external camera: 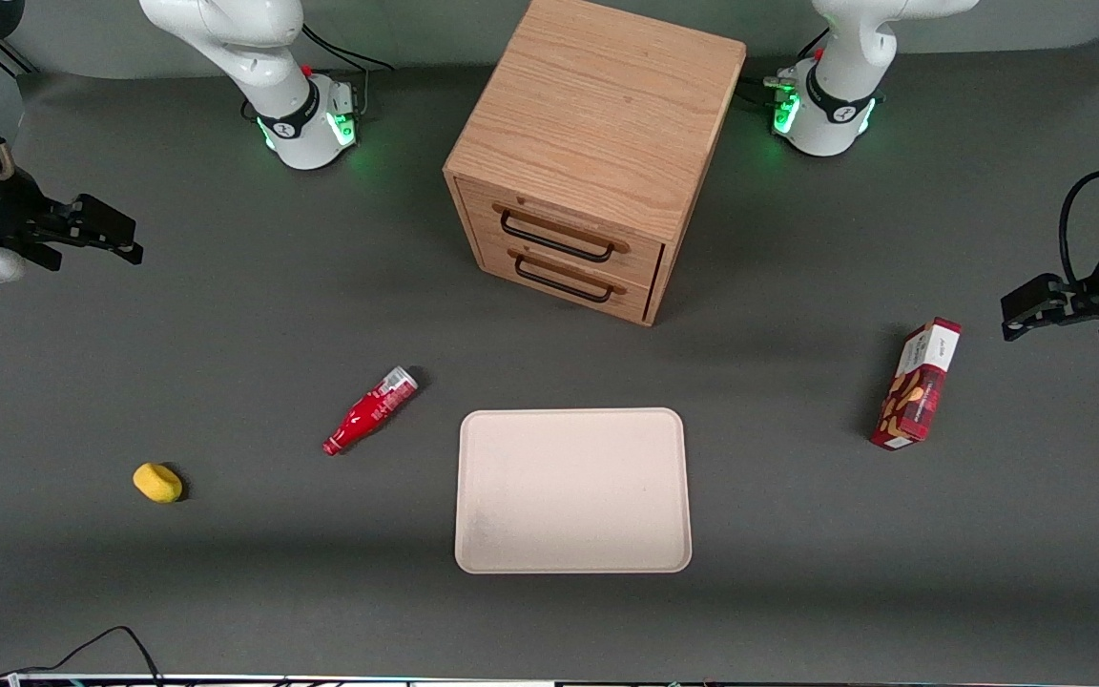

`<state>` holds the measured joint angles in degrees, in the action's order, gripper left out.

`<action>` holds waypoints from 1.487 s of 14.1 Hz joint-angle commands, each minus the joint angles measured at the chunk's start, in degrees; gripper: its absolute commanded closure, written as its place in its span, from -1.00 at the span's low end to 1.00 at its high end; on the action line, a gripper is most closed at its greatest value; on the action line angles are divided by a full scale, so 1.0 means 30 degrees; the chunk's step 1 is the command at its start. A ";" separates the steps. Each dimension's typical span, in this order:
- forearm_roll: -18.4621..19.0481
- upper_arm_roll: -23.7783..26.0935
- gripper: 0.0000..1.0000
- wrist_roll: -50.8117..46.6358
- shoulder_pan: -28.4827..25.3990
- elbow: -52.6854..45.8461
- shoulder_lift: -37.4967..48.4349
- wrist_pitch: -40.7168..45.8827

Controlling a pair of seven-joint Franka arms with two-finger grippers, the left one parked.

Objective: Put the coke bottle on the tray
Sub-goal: 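Lower the open right gripper over the red Coca-Cola bottle's body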

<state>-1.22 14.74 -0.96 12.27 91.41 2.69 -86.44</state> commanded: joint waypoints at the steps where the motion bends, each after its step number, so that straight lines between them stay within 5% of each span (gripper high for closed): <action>1: -0.0092 0.0182 -1.00 -0.0669 -0.0075 -0.0294 -0.0105 0.0425; 8: -0.0296 0.2787 -1.00 -1.0408 -0.0454 -0.0235 -0.2735 -0.2702; 13: -0.0152 0.3026 -1.00 -1.8008 -0.2182 -0.0059 -0.6862 -0.5401; 21: 0.3832 0.3026 -1.00 -2.5368 -0.3267 0.1960 -1.1966 -1.0965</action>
<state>7.82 23.86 -72.03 3.83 96.26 -31.81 -116.31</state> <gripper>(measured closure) 0.000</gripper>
